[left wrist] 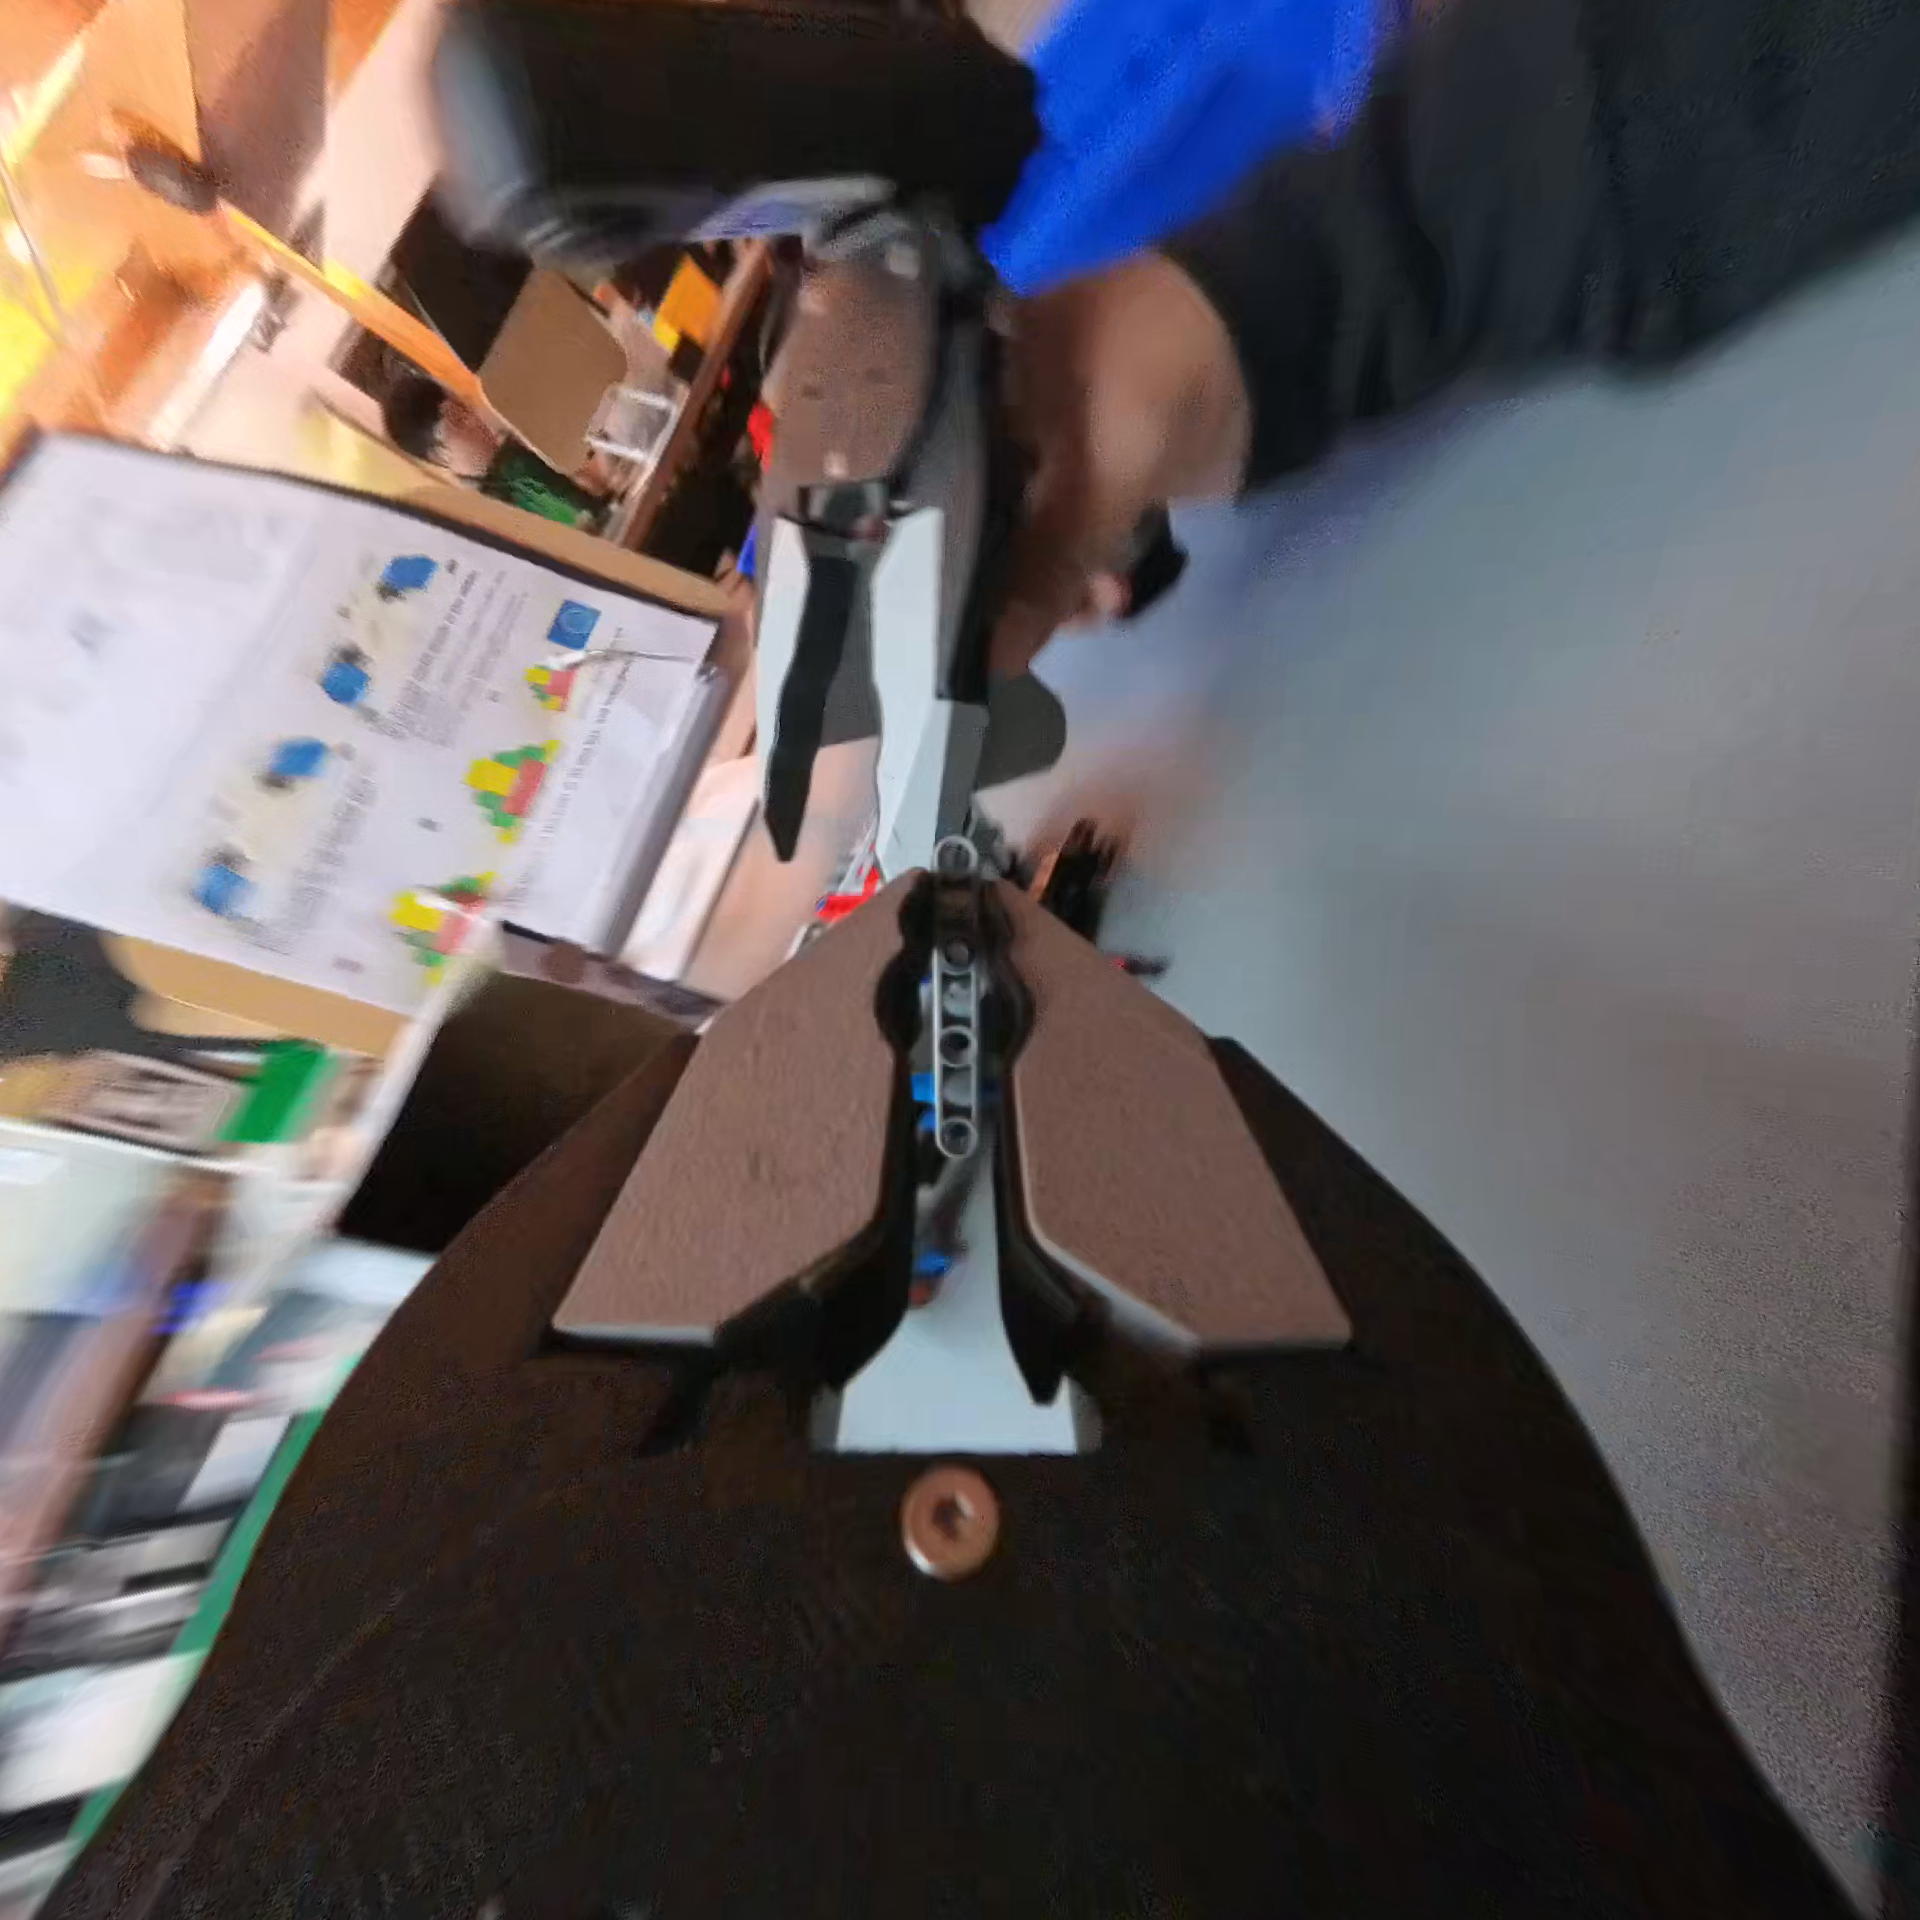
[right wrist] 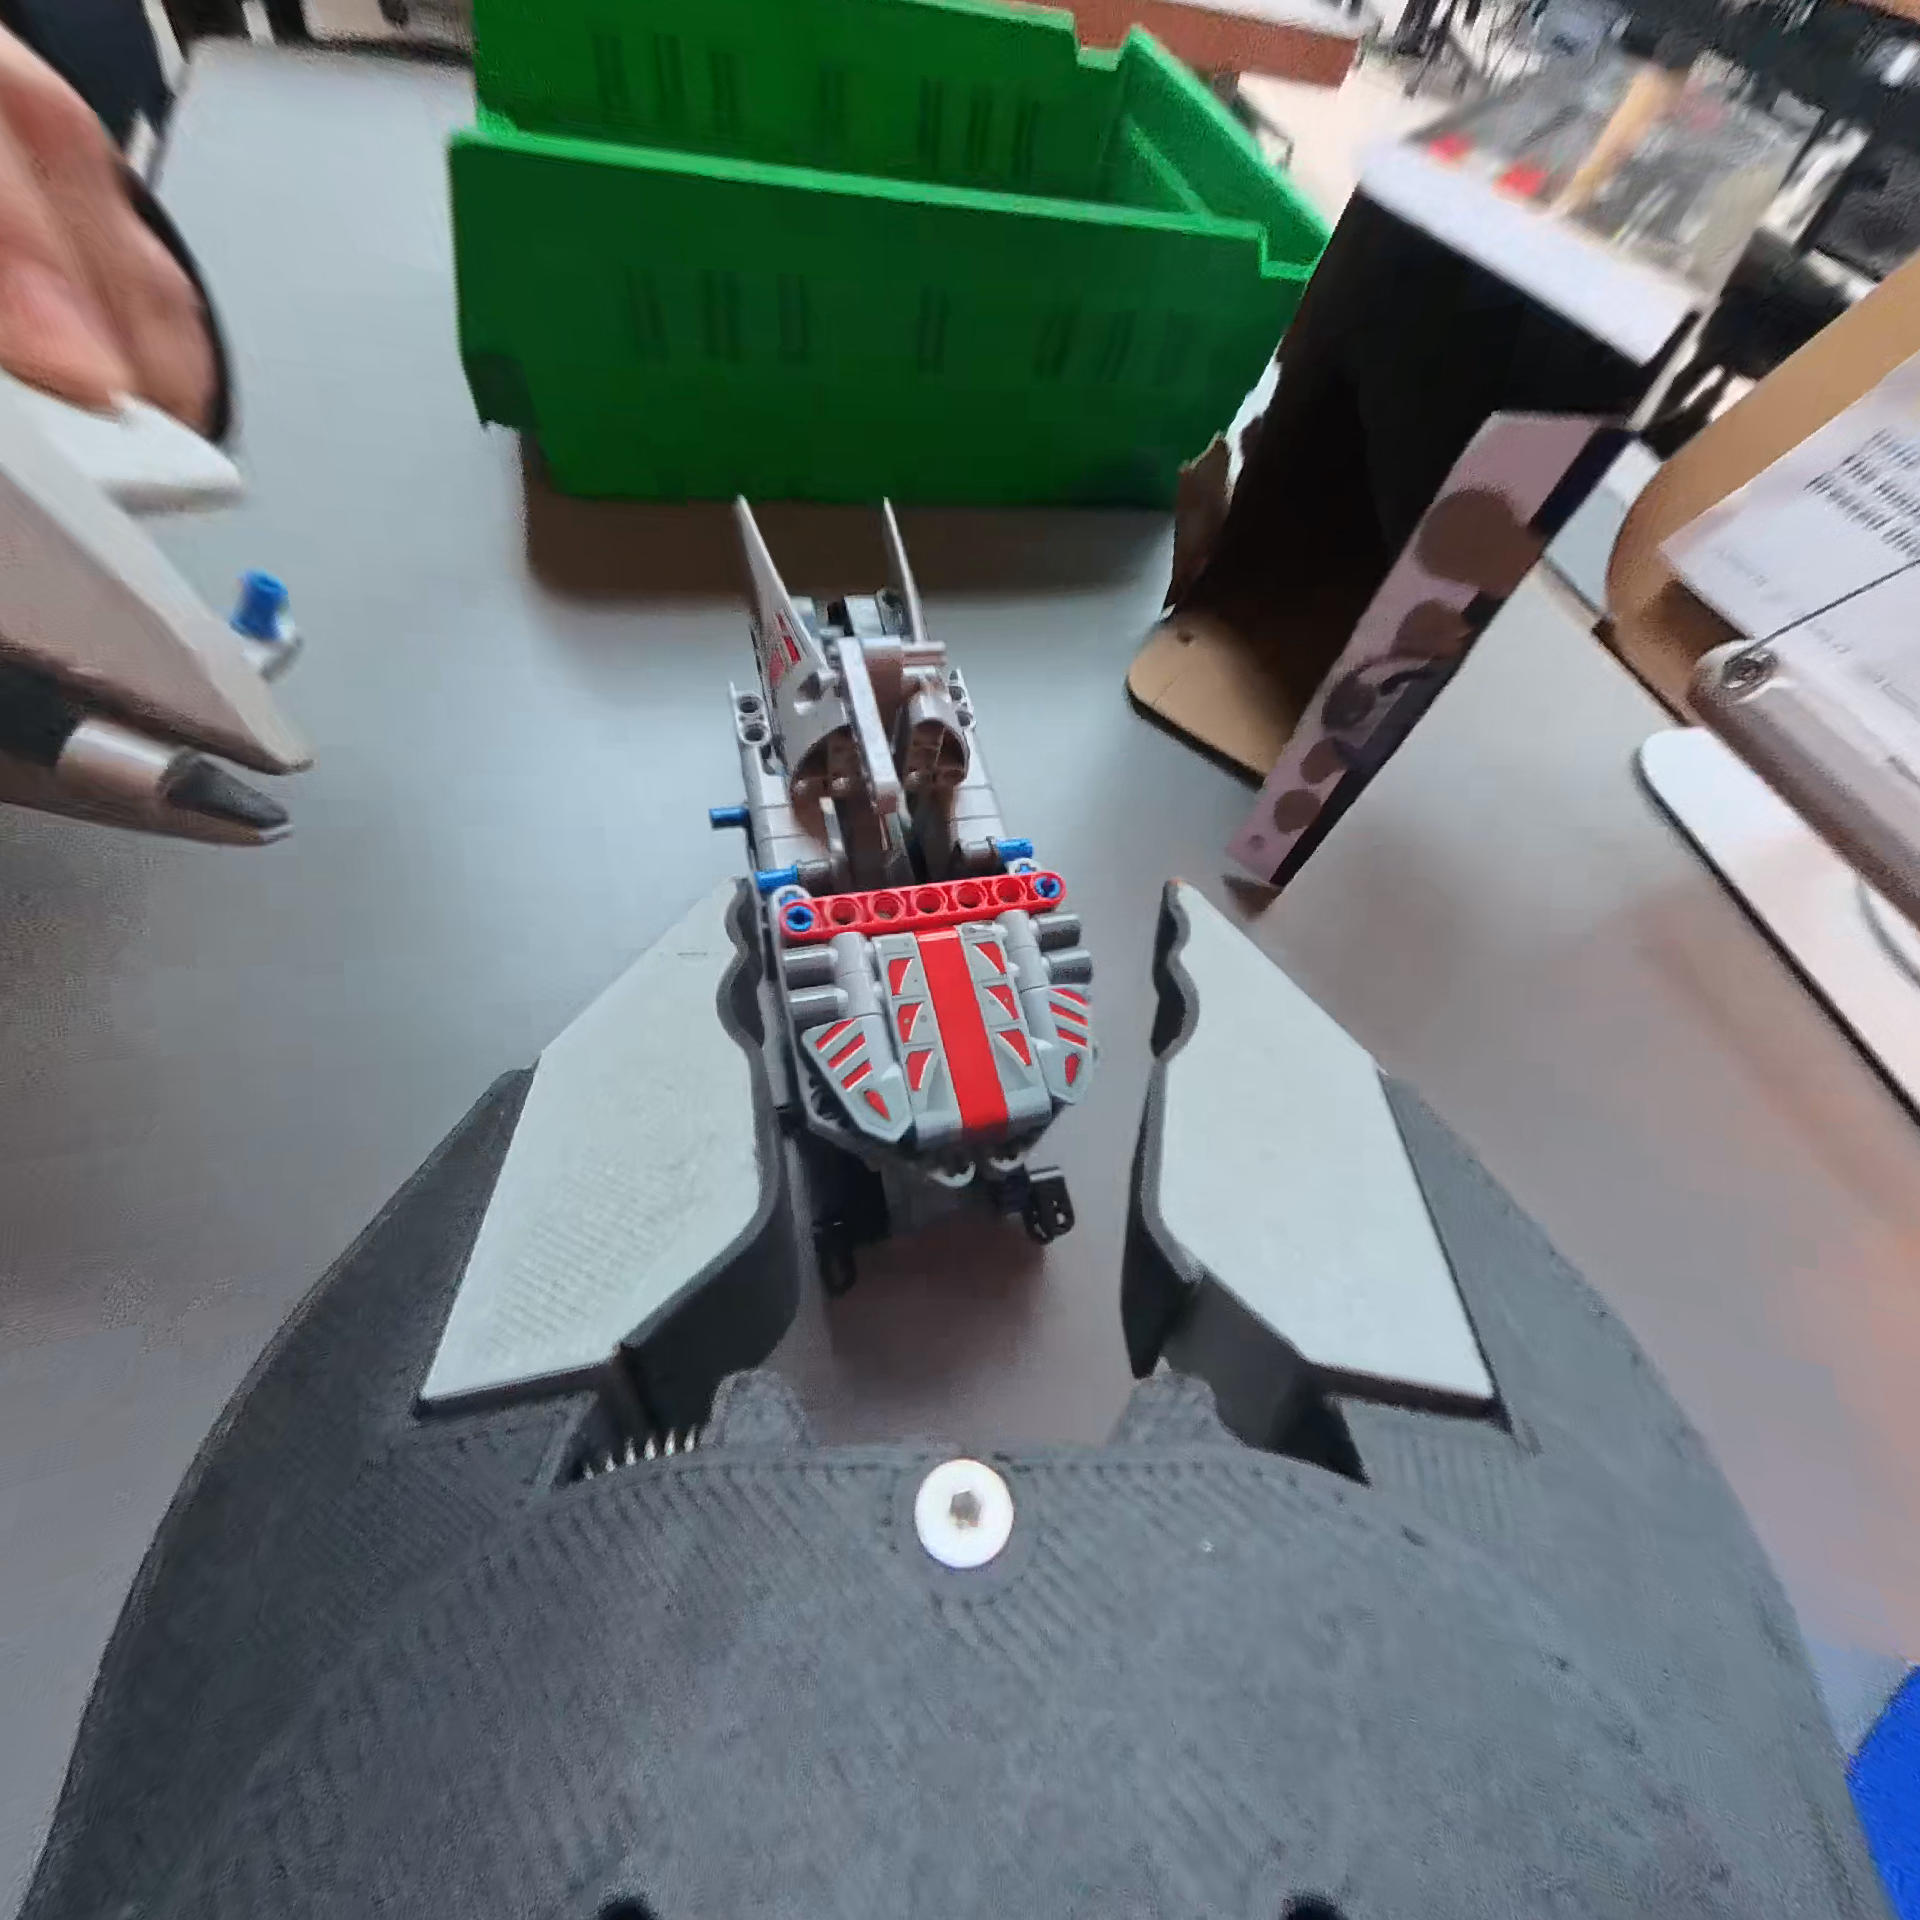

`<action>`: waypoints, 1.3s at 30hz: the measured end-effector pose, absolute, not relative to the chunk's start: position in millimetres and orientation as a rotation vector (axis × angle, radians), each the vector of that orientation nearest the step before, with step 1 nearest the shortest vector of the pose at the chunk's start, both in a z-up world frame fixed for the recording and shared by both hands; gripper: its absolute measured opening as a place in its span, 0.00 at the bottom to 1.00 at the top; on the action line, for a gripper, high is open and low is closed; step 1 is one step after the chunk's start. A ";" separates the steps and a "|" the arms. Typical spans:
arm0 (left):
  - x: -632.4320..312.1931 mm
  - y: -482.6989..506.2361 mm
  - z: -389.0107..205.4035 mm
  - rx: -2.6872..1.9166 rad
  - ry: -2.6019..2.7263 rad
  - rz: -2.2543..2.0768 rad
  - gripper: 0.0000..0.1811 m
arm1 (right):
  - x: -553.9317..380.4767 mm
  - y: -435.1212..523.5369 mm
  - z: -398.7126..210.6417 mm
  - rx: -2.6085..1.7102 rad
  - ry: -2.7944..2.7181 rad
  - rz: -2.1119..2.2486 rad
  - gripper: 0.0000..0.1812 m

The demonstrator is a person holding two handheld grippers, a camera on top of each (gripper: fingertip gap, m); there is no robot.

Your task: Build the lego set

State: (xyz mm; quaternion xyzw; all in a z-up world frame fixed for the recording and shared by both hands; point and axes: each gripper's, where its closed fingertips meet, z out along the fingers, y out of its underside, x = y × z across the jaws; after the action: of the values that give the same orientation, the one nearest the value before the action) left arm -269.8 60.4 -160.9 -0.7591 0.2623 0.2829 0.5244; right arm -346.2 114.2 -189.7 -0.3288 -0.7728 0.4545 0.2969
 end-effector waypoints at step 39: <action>-296.6 63.3 -134.9 -1.363 -0.068 -0.597 0.06 | -313.0 58.6 -179.3 -0.468 -1.988 1.058 0.12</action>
State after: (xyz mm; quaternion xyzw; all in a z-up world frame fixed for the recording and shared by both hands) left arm -296.6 63.3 -134.9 -0.6203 -0.0308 -0.2717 0.7351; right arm -313.0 58.6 -179.3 -0.1857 -0.7889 0.4200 0.4084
